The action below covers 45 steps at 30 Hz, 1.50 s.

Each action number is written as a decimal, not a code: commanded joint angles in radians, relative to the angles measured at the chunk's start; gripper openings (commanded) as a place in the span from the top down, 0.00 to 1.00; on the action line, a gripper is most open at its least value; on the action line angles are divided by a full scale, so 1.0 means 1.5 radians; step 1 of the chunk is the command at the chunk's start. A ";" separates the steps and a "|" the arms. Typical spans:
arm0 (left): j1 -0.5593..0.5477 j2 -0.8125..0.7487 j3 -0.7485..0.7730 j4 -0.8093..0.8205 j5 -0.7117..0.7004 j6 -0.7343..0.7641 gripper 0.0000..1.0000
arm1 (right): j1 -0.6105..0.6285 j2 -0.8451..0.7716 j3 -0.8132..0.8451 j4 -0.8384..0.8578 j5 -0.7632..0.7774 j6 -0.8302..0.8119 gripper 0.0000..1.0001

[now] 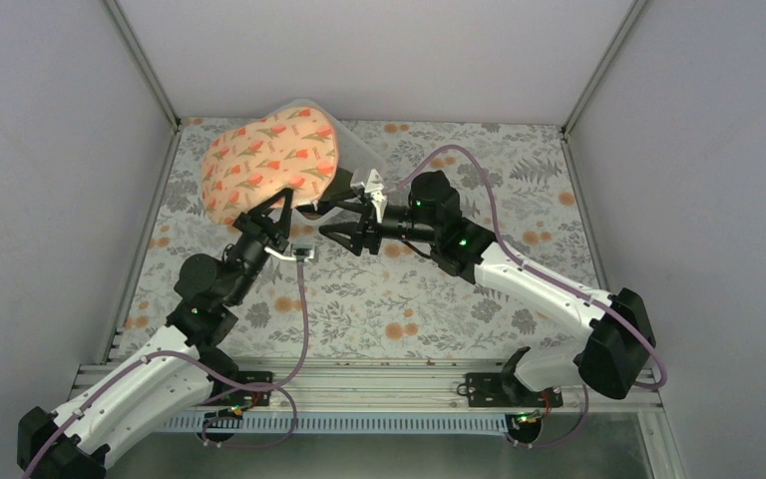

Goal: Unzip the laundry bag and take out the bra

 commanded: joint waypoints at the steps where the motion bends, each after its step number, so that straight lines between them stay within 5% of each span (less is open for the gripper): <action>1: -0.003 -0.005 0.000 0.036 0.023 0.039 0.98 | 0.000 0.014 0.039 0.036 -0.014 -0.039 0.31; 10: -0.003 0.002 0.015 0.005 0.009 0.021 0.98 | 0.055 0.033 0.063 0.041 0.105 -0.048 0.42; 23: -0.003 0.003 0.017 -0.011 0.006 0.020 0.98 | 0.090 0.028 0.052 0.030 0.246 -0.018 0.72; 36: -0.003 0.004 0.021 -0.028 0.002 0.006 0.98 | 0.094 0.014 0.041 -0.011 0.284 -0.021 0.69; 45: -0.002 0.005 0.022 -0.033 0.000 0.001 0.98 | 0.096 0.009 0.037 -0.040 0.286 -0.024 0.79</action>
